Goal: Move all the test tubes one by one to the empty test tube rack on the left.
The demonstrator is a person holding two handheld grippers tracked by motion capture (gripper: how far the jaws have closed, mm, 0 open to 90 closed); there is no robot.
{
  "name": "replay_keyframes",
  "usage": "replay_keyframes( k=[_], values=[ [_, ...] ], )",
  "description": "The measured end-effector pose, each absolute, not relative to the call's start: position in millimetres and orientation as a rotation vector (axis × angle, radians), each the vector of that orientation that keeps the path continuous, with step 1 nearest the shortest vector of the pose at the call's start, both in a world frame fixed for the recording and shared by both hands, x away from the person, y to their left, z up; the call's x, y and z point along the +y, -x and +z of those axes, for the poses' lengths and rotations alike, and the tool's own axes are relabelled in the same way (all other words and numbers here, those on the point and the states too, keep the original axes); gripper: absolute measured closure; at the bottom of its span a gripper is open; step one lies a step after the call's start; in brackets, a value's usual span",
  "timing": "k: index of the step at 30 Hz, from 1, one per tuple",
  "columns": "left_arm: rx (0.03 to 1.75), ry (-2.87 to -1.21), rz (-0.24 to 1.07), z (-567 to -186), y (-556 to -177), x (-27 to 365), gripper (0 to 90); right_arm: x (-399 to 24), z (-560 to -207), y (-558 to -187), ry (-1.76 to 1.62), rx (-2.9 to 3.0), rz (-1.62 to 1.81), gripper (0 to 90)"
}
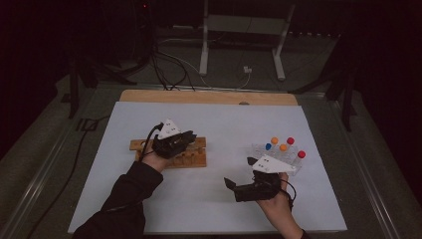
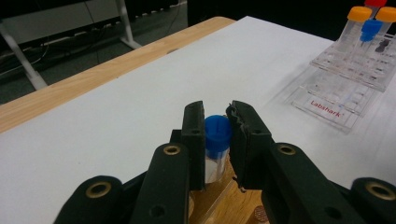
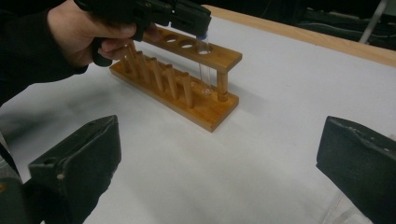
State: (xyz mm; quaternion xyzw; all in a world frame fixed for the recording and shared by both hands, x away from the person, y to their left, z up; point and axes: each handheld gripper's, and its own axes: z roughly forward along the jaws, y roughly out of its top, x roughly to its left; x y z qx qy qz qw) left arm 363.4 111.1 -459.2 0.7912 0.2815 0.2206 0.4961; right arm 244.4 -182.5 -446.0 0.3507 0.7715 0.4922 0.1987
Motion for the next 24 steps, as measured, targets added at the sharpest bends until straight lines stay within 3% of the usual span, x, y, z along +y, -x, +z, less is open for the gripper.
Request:
replay_keyframes(
  k=[5,8,14,17,24],
  values=[
    [0.679,-1.926,0.531,-459.1,-363.7,110.6,77.7,-184.8,-444.0,-245.1,-0.974,2.167,1.403,0.0],
    [0.683,-1.925,0.521,-459.1,-364.2,111.0,77.5,-186.8,-441.4,-245.2,-0.963,2.164,1.414,5.1],
    [0.713,-1.926,0.485,-456.3,-363.8,112.9,73.8,-192.0,-434.5,-244.6,-0.955,2.127,1.408,0.8],
    [0.732,-1.919,0.479,-452.8,-359.6,116.3,53.1,-196.8,-429.9,-245.8,-0.958,2.108,1.396,0.2],
    [0.721,-1.898,0.462,-436.9,-340.5,130.6,17.9,-213.9,-421.8,-249.4,-0.994,2.034,1.357,0.2]
  ],
)
